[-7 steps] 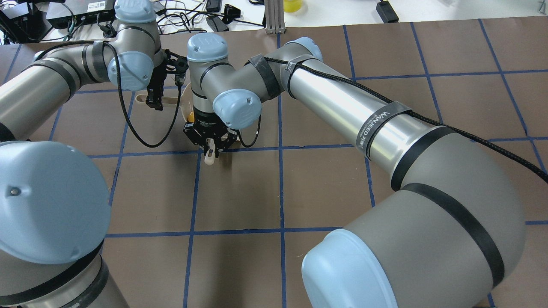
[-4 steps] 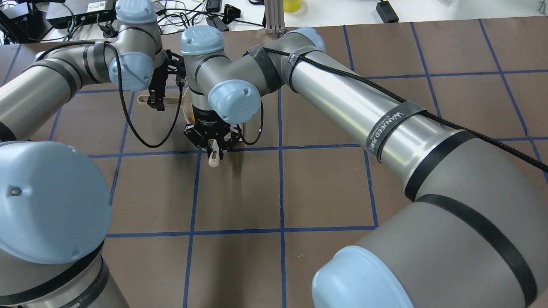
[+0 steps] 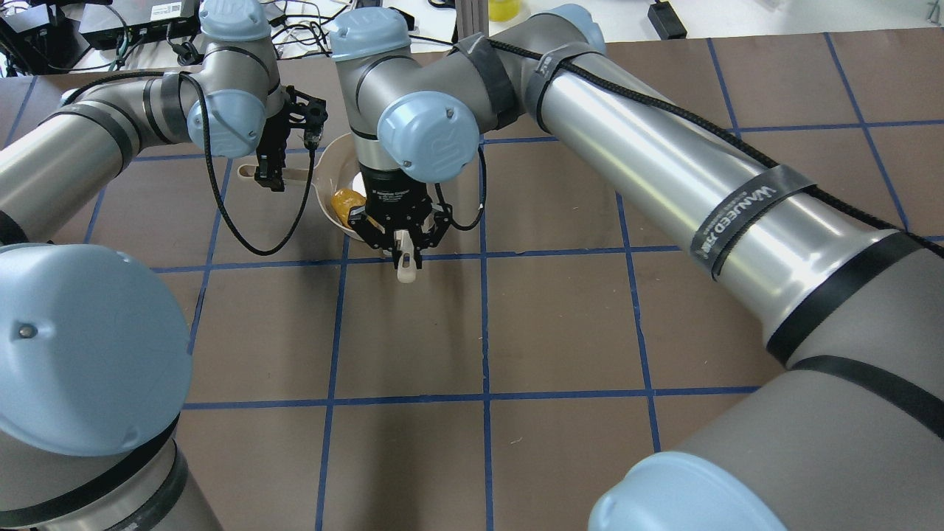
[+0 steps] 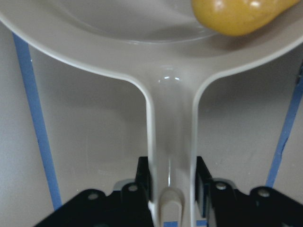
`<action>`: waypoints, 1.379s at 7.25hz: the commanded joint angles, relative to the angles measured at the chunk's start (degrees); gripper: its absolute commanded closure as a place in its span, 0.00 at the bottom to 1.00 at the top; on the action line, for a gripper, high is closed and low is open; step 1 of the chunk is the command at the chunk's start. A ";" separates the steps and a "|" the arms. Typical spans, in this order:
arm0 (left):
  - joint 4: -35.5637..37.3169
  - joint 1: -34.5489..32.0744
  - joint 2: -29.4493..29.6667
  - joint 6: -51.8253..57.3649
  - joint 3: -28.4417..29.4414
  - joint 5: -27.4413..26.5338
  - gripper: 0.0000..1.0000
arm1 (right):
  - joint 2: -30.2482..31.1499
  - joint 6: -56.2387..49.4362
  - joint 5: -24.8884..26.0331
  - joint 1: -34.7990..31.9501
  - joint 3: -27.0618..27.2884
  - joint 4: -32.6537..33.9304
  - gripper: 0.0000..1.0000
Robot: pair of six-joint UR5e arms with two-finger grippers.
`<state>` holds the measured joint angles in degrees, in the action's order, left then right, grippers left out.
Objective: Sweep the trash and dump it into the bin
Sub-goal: 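Sweep the remaining toys into the dustpan with the right gripper's brush, then lift the loaded dustpan toward the bin while the right gripper returns the brush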
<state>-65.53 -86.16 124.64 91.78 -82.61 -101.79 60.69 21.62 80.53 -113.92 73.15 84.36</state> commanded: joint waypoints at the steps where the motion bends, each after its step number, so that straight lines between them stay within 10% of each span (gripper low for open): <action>1: 0.05 0.03 -0.01 -0.20 0.08 0.80 0.95 | 11.42 -14.52 2.33 12.16 13.26 -0.96 1.00; 6: -1.70 8.54 -2.99 3.64 0.08 16.19 0.96 | 11.85 -43.31 14.30 43.29 17.20 4.73 1.00; 10: -5.56 16.35 -5.98 19.95 1.14 16.01 0.96 | 5.32 -41.83 17.20 44.75 17.20 15.31 1.00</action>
<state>-69.72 -73.00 119.71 104.76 -81.64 -85.78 67.11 -20.53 97.35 -69.35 90.29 98.53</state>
